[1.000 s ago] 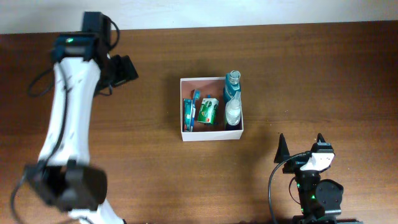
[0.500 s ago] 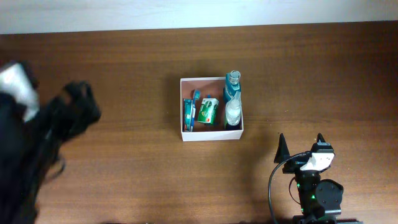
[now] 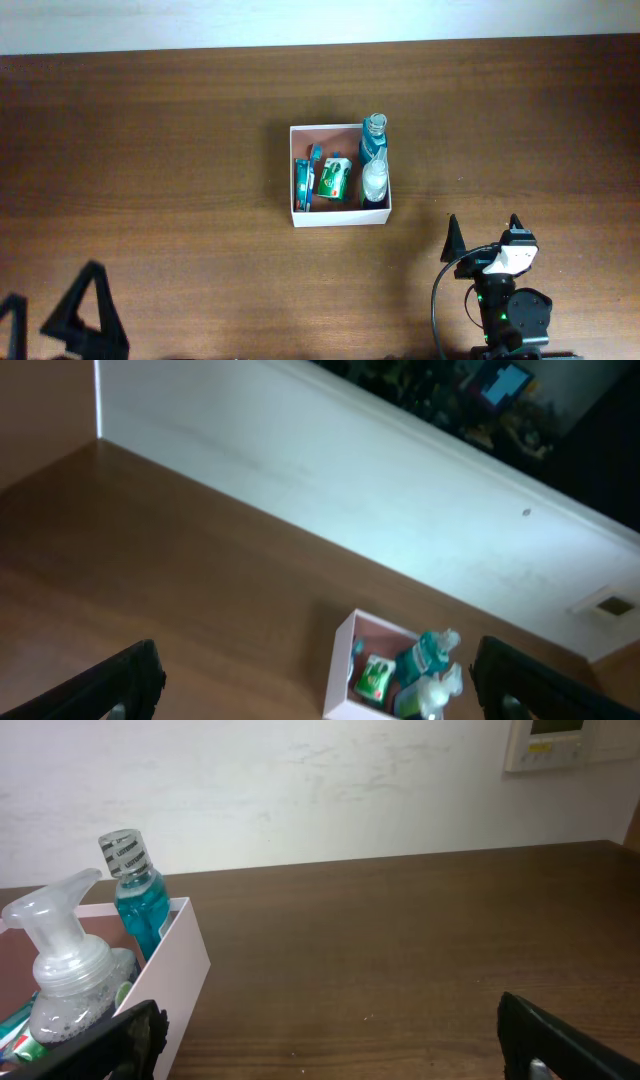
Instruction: Pack container
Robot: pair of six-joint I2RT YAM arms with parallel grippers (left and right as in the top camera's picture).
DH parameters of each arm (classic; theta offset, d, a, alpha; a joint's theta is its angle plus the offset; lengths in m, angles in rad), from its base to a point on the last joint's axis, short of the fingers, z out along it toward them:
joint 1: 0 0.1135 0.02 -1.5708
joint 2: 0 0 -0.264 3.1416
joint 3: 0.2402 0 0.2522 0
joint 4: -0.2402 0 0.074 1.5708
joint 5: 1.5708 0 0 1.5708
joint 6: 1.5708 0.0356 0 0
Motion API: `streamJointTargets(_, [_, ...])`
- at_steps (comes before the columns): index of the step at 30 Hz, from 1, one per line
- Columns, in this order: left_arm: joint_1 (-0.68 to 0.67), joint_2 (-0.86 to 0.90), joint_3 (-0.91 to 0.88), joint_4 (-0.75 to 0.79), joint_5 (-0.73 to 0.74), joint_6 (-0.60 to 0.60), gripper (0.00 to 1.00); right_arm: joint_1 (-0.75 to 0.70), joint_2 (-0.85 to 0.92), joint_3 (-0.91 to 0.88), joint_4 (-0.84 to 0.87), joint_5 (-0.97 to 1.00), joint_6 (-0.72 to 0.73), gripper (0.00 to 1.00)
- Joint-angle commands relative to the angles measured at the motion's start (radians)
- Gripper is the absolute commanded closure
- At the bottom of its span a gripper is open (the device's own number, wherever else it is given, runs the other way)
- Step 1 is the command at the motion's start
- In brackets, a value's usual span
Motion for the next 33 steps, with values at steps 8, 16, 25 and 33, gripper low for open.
streamJointTargets(8, [0.0, -0.096, -0.011, -0.185, -0.01, 0.006, 0.01, -0.007, -0.01, -0.008, -0.004, -0.002, 0.0, 0.02])
streamJointTargets(16, [0.0, -0.275, -0.261, -0.185, -0.01, 0.005, 0.01, -0.007, -0.01, -0.008, -0.004, -0.002, 0.0, 0.02])
streamJointTargets(25, [0.0, -0.458, -0.694, 0.011, -0.011, 0.005, 0.01, -0.007, -0.01, -0.008, -0.004, -0.002, 0.0, 0.02])
streamJointTargets(33, [0.0, -0.558, -1.053, 0.356, 0.002, 0.005, 0.01, -0.007, -0.01, -0.008, -0.004, -0.002, 0.0, 0.02])
